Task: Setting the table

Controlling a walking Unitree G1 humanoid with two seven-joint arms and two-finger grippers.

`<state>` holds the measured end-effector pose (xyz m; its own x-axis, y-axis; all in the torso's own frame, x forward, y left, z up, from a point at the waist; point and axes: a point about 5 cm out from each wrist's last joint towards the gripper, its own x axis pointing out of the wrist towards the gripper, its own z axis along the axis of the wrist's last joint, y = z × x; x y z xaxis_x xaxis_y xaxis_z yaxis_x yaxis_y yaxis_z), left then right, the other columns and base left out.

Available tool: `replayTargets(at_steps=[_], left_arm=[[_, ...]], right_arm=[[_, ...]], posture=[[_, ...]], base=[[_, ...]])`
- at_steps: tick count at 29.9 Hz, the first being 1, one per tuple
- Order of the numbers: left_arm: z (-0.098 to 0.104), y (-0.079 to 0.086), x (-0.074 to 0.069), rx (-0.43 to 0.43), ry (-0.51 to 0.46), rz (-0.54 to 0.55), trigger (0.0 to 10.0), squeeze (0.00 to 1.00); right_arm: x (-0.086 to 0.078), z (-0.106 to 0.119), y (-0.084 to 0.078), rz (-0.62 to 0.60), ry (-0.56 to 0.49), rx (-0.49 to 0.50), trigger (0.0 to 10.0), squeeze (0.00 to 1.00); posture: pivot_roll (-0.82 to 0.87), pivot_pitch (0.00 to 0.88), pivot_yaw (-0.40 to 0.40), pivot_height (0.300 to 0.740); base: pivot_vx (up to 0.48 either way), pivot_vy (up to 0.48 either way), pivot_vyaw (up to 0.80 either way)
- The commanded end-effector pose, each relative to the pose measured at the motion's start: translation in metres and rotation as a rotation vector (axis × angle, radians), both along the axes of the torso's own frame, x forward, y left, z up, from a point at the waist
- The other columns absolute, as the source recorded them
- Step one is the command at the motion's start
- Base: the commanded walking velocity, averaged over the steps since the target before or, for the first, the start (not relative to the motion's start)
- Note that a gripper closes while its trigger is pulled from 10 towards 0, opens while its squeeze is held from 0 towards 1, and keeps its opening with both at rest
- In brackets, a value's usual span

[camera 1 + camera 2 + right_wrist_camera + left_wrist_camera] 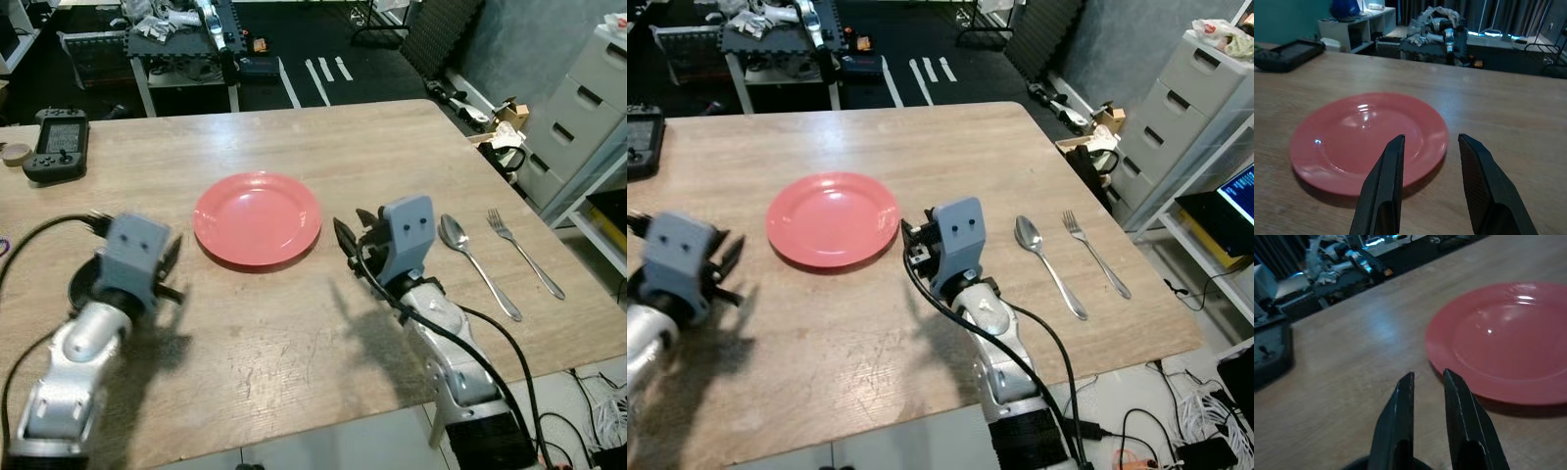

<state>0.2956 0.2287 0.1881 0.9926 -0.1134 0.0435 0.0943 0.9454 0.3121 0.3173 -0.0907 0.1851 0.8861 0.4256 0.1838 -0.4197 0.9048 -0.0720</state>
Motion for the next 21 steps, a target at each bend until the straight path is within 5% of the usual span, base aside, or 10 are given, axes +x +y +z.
replayTargets(at_steps=[1, 5, 9, 14, 17, 21], left_arm=[[-0.005, 0.008, 0.007, -0.006, 0.056, -0.007, 10.0, 0.00], [0.000, 0.011, 0.015, -0.012, 0.066, -0.025, 10.0, 0.00], [0.008, 0.013, 0.042, -0.040, 0.107, -0.090, 10.0, 0.00], [0.018, 0.011, 0.059, -0.018, 0.126, -0.126, 10.0, 0.00], [0.025, 0.009, 0.060, -0.019, 0.112, -0.144, 10.0, 0.00], [0.036, 0.000, 0.044, 0.041, 0.071, -0.209, 10.0, 0.00]], right_arm=[[0.000, 0.002, 0.004, 0.014, 0.011, 0.026, 10.0, 0.00], [-0.001, 0.007, 0.004, 0.017, 0.000, 0.051, 10.0, 0.00], [-0.005, 0.019, -0.002, 0.003, -0.031, 0.098, 10.0, 0.00], [-0.010, 0.028, -0.007, -0.011, -0.064, 0.119, 10.0, 0.00], [-0.013, 0.031, -0.009, -0.019, -0.076, 0.124, 10.0, 0.00], [-0.017, 0.031, -0.017, -0.053, -0.082, 0.128, 10.0, 0.00]], posture=[[0.06, 0.087, 0.014, 0.740], [0.06, 0.092, 0.011, 0.740], [0.04, 0.108, 0.011, 0.740], [0.00, 0.112, 0.038, 0.740], [0.00, 0.111, 0.053, 0.740], [0.00, 0.119, 0.054, 0.740]], base=[[0.000, 0.000, 0.00], [0.000, 0.000, 0.00], [0.000, 0.000, 0.00], [0.000, 0.000, 0.00], [0.000, 0.000, 0.00], [0.000, 0.000, 0.00]])
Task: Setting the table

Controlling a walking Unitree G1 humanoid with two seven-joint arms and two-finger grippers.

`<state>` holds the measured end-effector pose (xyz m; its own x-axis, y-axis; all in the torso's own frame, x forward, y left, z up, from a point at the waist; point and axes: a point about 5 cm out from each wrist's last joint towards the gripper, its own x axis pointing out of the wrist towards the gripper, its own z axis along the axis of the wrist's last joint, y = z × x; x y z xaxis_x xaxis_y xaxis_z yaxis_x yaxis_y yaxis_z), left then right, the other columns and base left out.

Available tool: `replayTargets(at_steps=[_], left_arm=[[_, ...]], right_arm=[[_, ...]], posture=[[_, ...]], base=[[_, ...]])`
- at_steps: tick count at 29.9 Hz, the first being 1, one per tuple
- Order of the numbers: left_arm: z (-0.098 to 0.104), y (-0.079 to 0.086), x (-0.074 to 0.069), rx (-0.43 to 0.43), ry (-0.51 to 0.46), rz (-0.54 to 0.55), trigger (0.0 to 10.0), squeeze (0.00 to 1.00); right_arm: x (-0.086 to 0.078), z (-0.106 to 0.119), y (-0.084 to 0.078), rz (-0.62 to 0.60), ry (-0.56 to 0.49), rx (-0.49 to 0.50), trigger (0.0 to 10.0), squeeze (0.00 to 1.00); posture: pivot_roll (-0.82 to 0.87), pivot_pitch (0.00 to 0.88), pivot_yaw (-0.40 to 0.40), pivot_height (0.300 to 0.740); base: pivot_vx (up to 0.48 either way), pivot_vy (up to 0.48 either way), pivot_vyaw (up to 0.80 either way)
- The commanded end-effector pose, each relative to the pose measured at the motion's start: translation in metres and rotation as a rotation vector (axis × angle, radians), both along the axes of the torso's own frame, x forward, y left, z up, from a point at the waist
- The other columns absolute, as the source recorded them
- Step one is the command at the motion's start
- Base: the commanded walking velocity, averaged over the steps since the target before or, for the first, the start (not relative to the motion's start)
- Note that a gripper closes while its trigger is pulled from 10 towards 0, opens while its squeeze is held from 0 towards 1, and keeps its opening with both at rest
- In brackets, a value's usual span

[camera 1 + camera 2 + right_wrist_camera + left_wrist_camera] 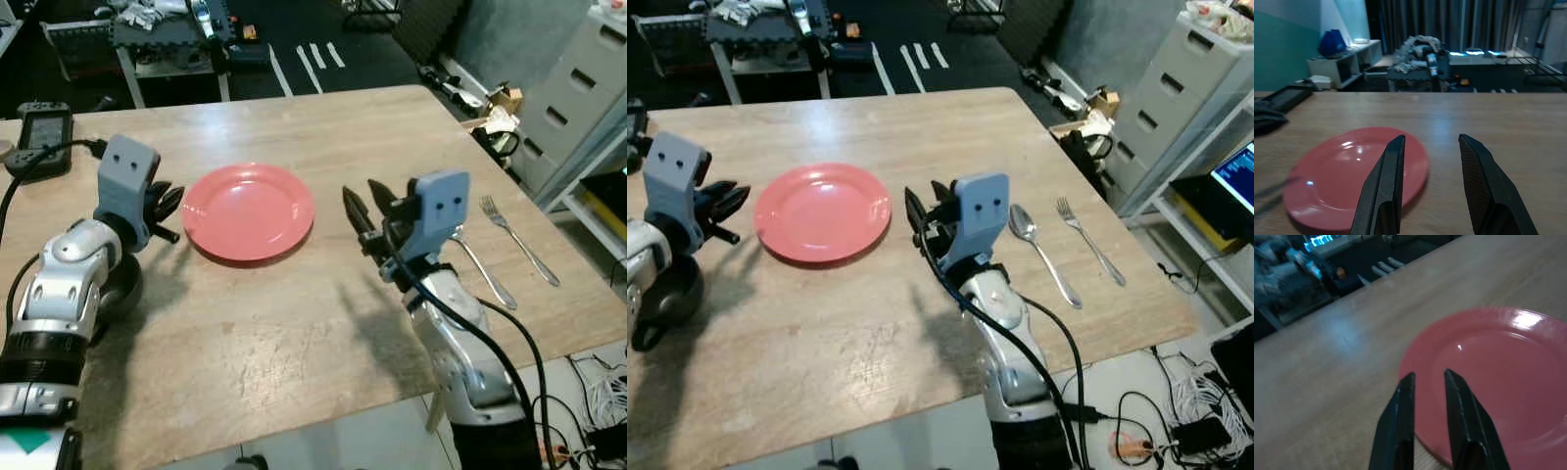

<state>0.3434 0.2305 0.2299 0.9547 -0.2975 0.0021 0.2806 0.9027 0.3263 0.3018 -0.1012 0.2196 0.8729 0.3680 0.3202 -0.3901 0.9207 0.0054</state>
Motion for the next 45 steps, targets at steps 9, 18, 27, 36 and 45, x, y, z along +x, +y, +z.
replayTargets(at_steps=[9, 18, 27, 36, 45], left_arm=[[-0.001, 0.003, -0.075, 0.156, -0.216, 0.145, 10.0, 0.00], [-0.029, 0.072, -0.106, 0.193, -0.174, 0.675, 10.0, 0.00], [-0.030, 0.114, -0.107, 0.209, -0.091, 0.869, 10.0, 0.00], [-0.057, 0.117, -0.095, -0.054, 0.147, 0.563, 10.0, 0.00], [-0.062, 0.085, -0.104, -0.282, 0.206, 0.243, 10.0, 0.00]], right_arm=[[-0.003, -0.010, -0.004, 0.063, 0.048, -0.018, 10.0, 0.00], [0.000, -0.013, 0.006, 0.095, 0.061, -0.008, 10.0, 0.00], [-0.002, -0.018, -0.001, 0.062, 0.079, -0.002, 10.0, 0.00], [-0.001, -0.017, -0.001, 0.051, 0.074, -0.004, 10.0, 0.00], [-0.001, -0.016, -0.004, 0.041, 0.073, -0.005, 10.0, 0.00]], posture=[[0.07, 0.123, 0.024, 0.740], [0.09, 0.121, 0.014, 0.740], [0.08, 0.125, 0.028, 0.740], [0.07, 0.129, 0.028, 0.740], [0.06, 0.134, 0.018, 0.740]], base=[[0.000, 0.000, 0.00], [0.000, 0.000, 0.00], [0.000, 0.000, 0.00], [0.000, 0.000, 0.00], [0.000, 0.000, 0.00]])
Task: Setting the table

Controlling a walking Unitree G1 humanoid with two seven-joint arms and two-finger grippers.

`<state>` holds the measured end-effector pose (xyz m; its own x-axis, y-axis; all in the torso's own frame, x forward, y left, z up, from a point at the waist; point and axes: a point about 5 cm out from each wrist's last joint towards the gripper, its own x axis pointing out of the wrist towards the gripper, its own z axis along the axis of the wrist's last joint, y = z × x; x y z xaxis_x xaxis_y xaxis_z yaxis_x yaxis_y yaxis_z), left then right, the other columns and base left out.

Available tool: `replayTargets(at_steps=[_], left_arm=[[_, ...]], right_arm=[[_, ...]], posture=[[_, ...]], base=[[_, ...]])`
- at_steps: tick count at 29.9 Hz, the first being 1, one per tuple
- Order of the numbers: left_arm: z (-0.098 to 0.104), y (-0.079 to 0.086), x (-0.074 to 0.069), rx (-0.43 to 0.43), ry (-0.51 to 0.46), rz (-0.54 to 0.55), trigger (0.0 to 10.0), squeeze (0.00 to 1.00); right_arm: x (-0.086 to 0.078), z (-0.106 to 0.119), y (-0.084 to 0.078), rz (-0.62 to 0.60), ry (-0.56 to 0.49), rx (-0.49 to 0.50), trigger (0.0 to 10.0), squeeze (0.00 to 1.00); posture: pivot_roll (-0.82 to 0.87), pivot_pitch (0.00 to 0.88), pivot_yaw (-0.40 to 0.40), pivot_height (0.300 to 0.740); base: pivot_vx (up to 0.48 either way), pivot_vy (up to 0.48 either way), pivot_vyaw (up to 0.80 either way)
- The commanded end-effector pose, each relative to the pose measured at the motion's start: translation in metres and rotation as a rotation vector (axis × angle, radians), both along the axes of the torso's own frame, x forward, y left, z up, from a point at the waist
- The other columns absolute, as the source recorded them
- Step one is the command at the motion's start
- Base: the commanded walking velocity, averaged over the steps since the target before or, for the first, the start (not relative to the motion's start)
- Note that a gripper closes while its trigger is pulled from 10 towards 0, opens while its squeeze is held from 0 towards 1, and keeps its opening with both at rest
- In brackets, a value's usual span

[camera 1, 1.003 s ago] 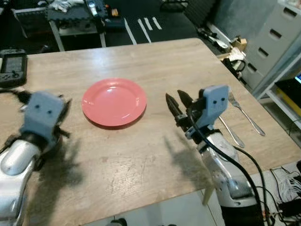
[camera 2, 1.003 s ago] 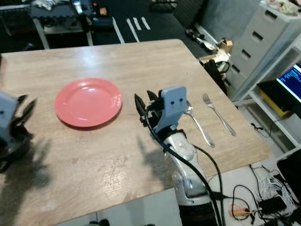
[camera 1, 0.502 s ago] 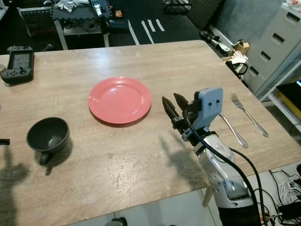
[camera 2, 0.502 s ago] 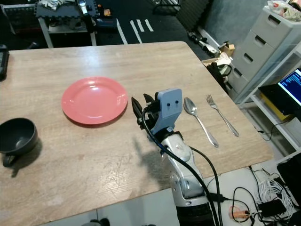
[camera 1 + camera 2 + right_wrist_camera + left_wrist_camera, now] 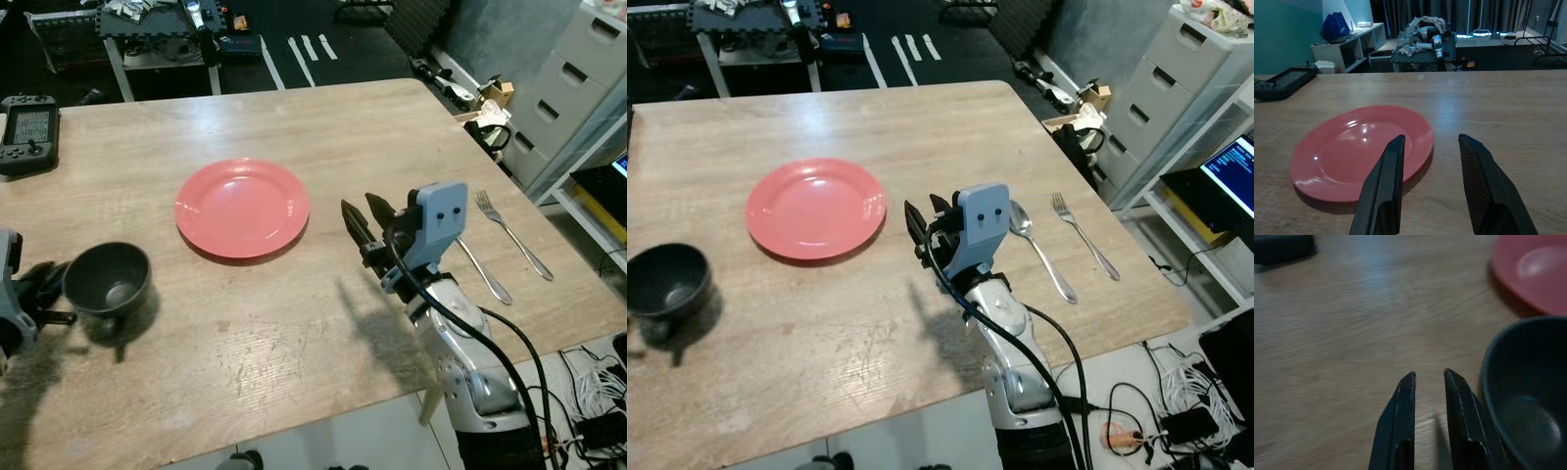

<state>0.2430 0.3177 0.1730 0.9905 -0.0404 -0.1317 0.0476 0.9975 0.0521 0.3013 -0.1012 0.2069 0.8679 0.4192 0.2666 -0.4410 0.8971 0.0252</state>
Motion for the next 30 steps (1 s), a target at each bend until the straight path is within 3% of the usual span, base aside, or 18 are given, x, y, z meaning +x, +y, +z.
replayTargets(at_steps=[1, 4, 10, 13, 16, 22, 26, 30], left_arm=[[-0.006, -0.004, -0.005, -0.041, 0.020, -0.062, 10.0, 0.00], [-0.011, -0.011, -0.006, -0.060, 0.037, -0.125, 10.0, 0.00], [-0.017, -0.015, 0.000, -0.080, 0.052, -0.147, 10.0, 0.00], [-0.019, -0.030, 0.013, -0.103, 0.033, -0.198, 10.0, 0.00], [-0.019, -0.034, 0.018, -0.109, 0.025, -0.214, 10.0, 0.00], [-0.018, -0.062, 0.046, -0.040, 0.017, -0.346, 10.0, 0.00], [-0.016, -0.069, 0.053, -0.042, 0.009, -0.375, 10.0, 0.00], [-0.012, -0.097, 0.068, -0.083, -0.019, -0.456, 10.0, 0.00]], right_arm=[[-0.001, -0.003, -0.004, -0.016, 0.013, 0.000, 10.0, 0.00], [0.001, -0.003, -0.004, -0.015, 0.011, -0.002, 10.0, 0.00], [0.002, -0.001, -0.003, -0.012, 0.008, -0.002, 10.0, 0.00], [-0.001, 0.000, 0.000, 0.021, 0.007, -0.001, 10.0, 0.00], [-0.002, 0.001, 0.002, 0.037, 0.005, -0.005, 10.0, 0.00], [-0.009, -0.003, 0.009, 0.118, 0.018, -0.025, 10.0, 0.00], [-0.011, -0.004, 0.010, 0.141, 0.026, -0.032, 10.0, 0.00], [-0.016, -0.014, 0.008, 0.189, 0.069, -0.052, 10.0, 0.00]], posture=[[0.06, 0.134, 0.018, 0.740], [0.06, 0.132, 0.015, 0.740], [0.06, 0.131, 0.013, 0.740], [0.05, 0.129, 0.006, 0.740], [0.05, 0.129, 0.003, 0.740], [0.04, 0.127, 0.002, 0.740], [0.04, 0.126, 0.005, 0.740], [0.03, 0.128, 0.004, 0.740]], base=[[0.000, 0.000, 0.00], [0.000, 0.000, 0.00], [0.000, 0.000, 0.00], [0.000, 0.000, 0.00], [0.000, 0.000, 0.00], [0.000, 0.000, 0.00], [0.000, 0.000, 0.00], [0.000, 0.000, 0.00]])
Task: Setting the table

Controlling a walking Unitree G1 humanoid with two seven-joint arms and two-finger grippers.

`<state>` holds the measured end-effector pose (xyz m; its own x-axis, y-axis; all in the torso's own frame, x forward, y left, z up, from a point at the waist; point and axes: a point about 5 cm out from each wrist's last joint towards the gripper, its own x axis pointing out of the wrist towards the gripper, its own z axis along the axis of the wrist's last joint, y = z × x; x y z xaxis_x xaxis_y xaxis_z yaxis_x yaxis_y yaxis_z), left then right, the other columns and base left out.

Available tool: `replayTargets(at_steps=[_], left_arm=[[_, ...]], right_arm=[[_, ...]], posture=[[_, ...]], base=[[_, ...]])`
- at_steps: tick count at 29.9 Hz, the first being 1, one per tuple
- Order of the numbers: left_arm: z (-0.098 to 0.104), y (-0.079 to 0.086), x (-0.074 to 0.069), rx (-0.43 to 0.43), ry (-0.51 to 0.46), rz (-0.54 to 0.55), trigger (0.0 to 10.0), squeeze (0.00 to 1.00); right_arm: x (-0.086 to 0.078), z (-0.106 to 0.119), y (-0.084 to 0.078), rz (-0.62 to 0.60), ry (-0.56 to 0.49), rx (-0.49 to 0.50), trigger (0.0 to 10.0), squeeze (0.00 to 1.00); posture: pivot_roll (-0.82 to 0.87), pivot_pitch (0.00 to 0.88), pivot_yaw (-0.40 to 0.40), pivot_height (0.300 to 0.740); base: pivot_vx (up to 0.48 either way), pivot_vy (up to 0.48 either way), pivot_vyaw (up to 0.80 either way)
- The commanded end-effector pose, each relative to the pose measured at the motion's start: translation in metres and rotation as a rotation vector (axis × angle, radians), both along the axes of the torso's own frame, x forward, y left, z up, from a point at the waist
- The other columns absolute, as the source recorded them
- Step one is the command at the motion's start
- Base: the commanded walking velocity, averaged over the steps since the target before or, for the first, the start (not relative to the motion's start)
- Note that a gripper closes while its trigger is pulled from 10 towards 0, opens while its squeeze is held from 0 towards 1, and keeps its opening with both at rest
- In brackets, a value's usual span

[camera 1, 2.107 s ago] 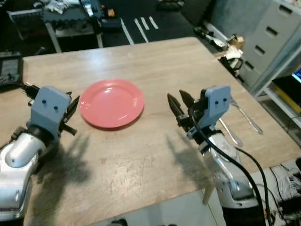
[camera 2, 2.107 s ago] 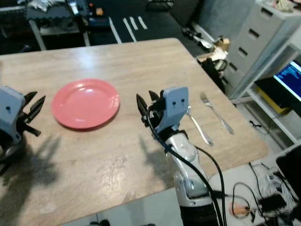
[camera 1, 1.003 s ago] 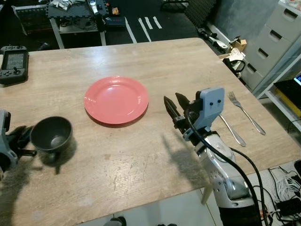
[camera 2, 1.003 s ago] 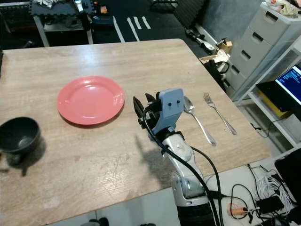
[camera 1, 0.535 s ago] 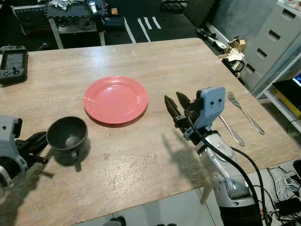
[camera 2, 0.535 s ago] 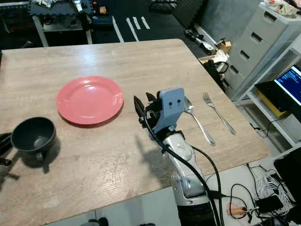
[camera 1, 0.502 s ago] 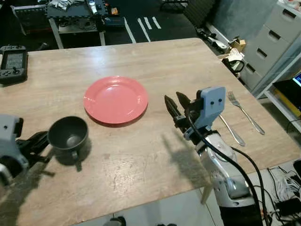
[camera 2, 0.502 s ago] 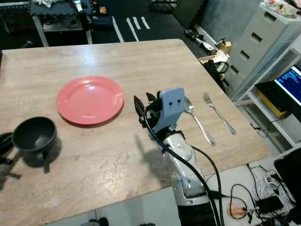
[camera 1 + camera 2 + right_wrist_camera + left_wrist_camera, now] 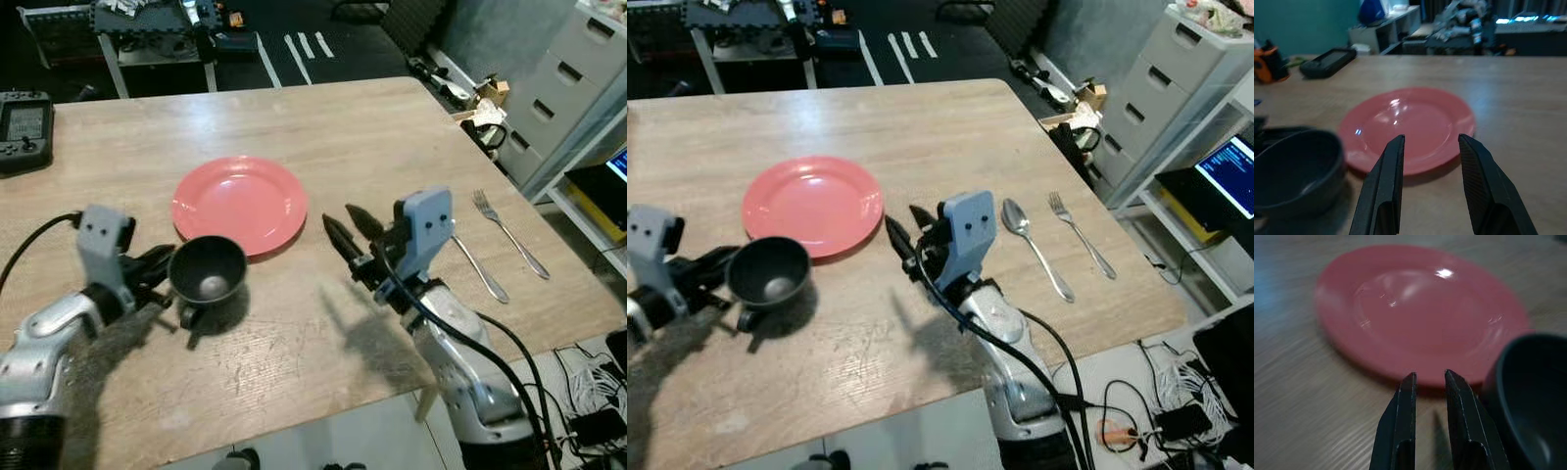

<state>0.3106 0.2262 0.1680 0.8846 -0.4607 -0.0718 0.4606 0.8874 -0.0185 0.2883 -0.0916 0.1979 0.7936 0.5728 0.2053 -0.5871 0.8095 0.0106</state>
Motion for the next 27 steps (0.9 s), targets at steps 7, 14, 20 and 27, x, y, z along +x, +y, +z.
replayTargets(at_steps=[7, 14, 20, 27], left_arm=[[-0.004, -0.036, 0.016, -0.044, -0.010, -0.095, 10.0, 0.00], [0.000, -0.028, 0.009, -0.034, -0.031, -0.058, 10.0, 0.00], [-0.015, -0.013, -0.028, 0.121, 0.017, -0.092, 10.0, 0.00], [-0.022, -0.014, -0.052, 0.122, 0.057, -0.135, 10.0, 0.00]], right_arm=[[-0.007, -0.020, -0.011, 0.101, 0.064, -0.122, 10.0, 0.00], [-0.006, -0.014, -0.008, 0.116, 0.008, -0.189, 10.0, 0.00], [-0.011, -0.027, -0.019, 0.115, 0.051, -0.220, 10.0, 0.00], [-0.015, -0.036, -0.028, 0.116, 0.072, -0.271, 10.0, 0.00]], posture=[[0.02, 0.124, 0.007, 0.740], [0.03, 0.118, 0.014, 0.740], [0.04, 0.119, 0.019, 0.740], [0.05, 0.114, 0.015, 0.740]], base=[[0.000, 0.000, 0.00], [0.000, 0.000, 0.00], [0.000, 0.000, 0.00], [0.000, 0.000, 0.00]])
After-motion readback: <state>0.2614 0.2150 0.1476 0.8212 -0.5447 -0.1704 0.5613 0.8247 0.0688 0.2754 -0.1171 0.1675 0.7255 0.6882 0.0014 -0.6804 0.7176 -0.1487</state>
